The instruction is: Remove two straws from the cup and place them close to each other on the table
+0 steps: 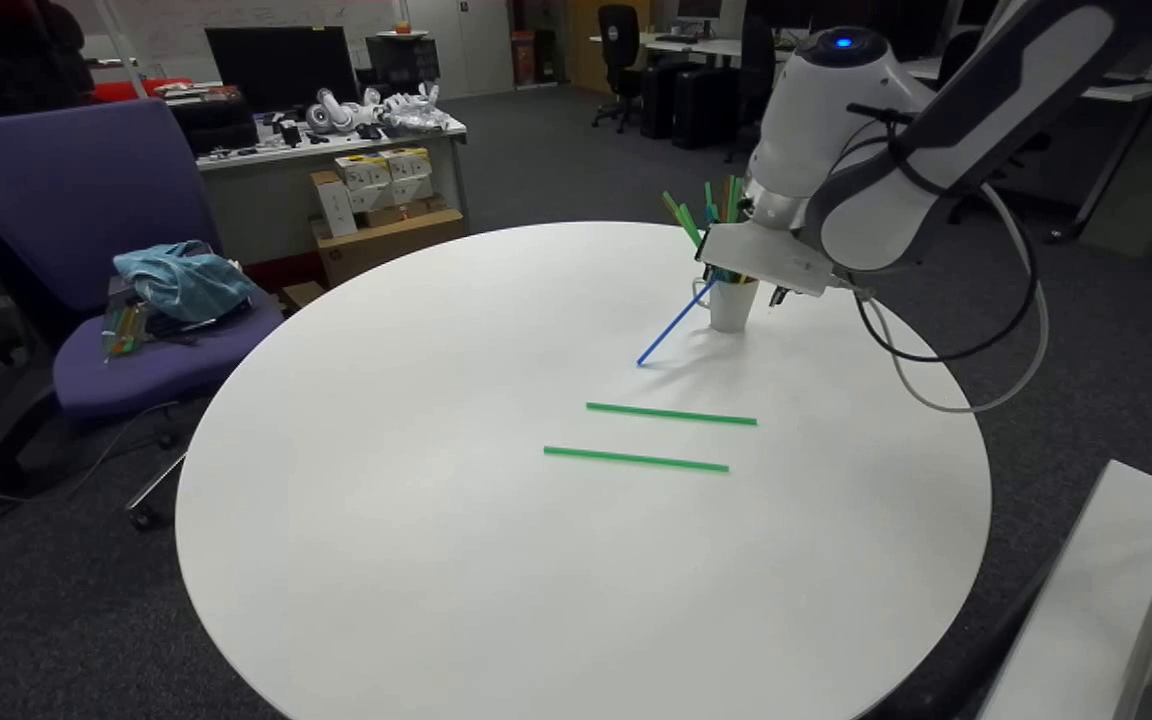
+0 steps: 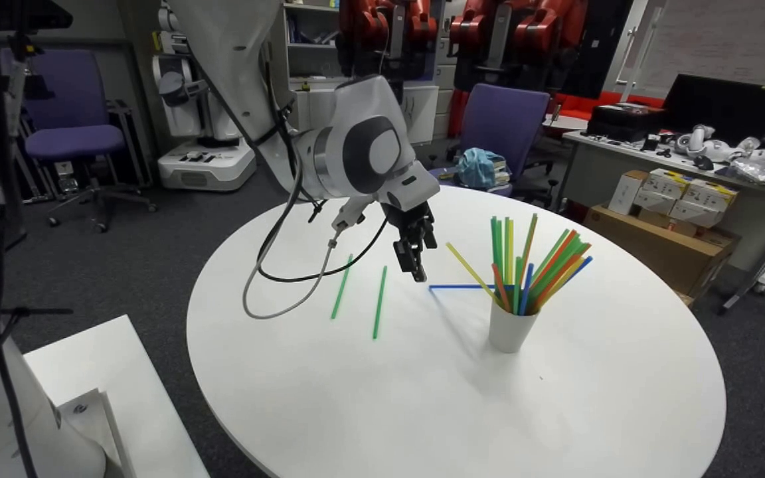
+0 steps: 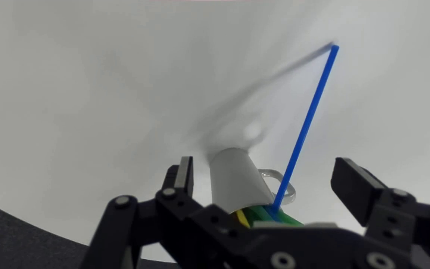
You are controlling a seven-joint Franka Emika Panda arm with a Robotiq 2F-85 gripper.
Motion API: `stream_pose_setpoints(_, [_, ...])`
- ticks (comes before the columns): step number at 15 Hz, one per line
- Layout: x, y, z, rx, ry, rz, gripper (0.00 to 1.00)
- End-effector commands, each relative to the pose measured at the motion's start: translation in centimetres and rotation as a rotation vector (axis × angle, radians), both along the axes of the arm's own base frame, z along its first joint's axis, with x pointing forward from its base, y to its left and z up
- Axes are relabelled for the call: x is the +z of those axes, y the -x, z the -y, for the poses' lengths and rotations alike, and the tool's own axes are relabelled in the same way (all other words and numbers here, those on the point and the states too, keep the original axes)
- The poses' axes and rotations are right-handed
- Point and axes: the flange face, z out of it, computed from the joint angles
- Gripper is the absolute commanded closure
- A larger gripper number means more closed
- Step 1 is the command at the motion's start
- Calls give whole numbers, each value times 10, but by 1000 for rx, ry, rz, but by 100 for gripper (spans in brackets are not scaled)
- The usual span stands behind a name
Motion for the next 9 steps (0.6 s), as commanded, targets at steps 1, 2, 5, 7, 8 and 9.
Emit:
stream_pose_setpoints(1, [-10,-24,-14,-160,-11,99,0])
stream_pose_setpoints(2, [-15,-30,-20,-213,-13,118,0])
stream_pose_setpoints(5, [-34,-44,-41,-346,7,174,0])
stream_pose_setpoints(7, [-51,-54,-54,-387,41,208,0])
stream_pose_setpoints(8, [-60,-58,-59,-402,60,218,0])
stream_pose_setpoints(9, [-69,-63,-64,-413,81,225,0])
